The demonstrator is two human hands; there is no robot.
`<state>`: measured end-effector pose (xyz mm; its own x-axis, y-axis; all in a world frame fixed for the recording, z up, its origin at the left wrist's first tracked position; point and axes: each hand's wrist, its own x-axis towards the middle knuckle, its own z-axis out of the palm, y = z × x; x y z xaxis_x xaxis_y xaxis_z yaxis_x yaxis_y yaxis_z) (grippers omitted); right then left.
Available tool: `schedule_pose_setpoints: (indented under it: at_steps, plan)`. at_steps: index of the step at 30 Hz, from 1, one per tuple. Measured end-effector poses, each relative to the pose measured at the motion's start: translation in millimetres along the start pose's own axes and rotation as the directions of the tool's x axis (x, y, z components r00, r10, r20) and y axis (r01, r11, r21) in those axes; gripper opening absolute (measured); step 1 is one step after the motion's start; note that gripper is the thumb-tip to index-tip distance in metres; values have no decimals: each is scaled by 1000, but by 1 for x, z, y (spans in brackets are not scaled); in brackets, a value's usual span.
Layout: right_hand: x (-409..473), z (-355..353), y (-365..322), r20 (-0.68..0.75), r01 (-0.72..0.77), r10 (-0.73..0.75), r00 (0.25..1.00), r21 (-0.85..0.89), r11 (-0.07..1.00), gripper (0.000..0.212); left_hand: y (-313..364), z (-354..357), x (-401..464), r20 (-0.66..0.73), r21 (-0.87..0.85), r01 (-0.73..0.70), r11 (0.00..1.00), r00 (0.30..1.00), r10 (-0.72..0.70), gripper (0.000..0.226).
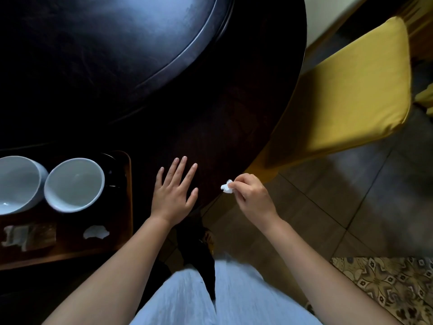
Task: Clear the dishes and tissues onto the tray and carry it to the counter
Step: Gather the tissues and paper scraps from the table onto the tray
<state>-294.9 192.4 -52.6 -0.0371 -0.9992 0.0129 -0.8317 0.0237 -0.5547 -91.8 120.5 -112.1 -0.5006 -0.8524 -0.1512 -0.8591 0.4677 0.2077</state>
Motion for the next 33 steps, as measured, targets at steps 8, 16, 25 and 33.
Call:
schedule_pose_setpoints:
  at_steps: [8, 16, 25, 33]
  plan:
    - [-21, -8, -39, -62, 9, -10, 998, -12, 1000, 14, 9, -27, -19, 139, -4, -10, 1000, 990, 10, 64]
    - [-28, 9, -100, -62, 56, -55, 997, 15, 998, 13, -47, -81, -114, -233, -144, -128, 981, 968, 92, 33]
    - [-33, 64, -190, -79, 30, -28, 996, 28, 999, 12, -185, -79, -193, -62, -5, 56, 998, 997, -56, 44]
    - [-39, 110, -251, -123, -52, 55, 991, 23, 998, 14, -267, -67, -206, 162, 64, 12, 998, 987, -23, 67]
